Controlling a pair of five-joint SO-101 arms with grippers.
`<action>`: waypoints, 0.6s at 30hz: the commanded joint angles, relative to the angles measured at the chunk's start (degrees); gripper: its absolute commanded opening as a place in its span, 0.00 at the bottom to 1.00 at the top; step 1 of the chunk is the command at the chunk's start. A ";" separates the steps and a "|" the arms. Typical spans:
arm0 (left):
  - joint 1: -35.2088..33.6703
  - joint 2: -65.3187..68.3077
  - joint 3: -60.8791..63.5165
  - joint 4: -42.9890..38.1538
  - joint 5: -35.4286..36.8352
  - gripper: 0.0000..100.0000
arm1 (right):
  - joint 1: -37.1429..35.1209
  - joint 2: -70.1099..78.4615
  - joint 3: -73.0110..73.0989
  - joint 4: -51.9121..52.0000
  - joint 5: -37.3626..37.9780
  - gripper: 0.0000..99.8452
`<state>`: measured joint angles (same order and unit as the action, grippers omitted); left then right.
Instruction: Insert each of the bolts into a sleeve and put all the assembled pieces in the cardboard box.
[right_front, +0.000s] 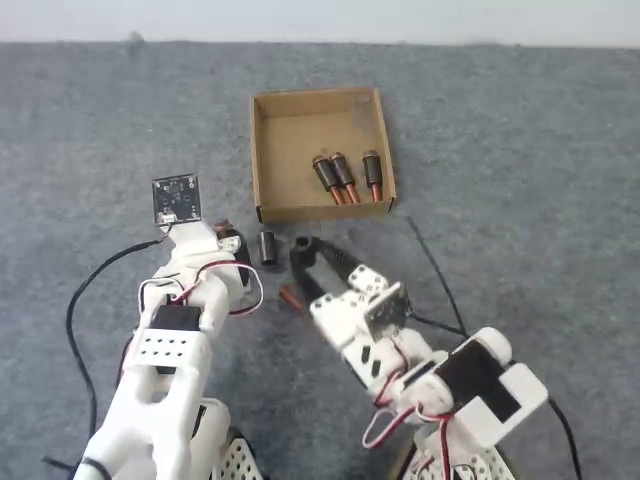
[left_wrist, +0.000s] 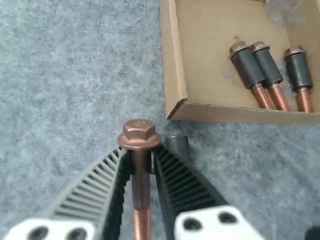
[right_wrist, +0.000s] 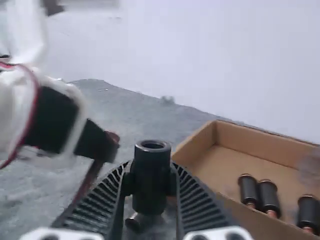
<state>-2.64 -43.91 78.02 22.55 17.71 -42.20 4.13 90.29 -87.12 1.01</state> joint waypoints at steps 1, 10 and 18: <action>-0.44 -0.18 -0.66 -2.29 -0.44 0.01 | -2.77 -0.04 0.97 -2.95 -0.53 0.01; -0.35 -0.62 7.08 -27.60 -0.44 0.01 | -3.74 1.98 0.35 -2.95 -0.53 0.01; 0.00 -0.70 6.29 -35.25 -0.44 0.01 | -3.74 1.98 0.35 -2.95 -0.53 0.01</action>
<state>-2.73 -43.91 86.99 -10.07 17.71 -45.71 6.33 91.08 -88.53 1.01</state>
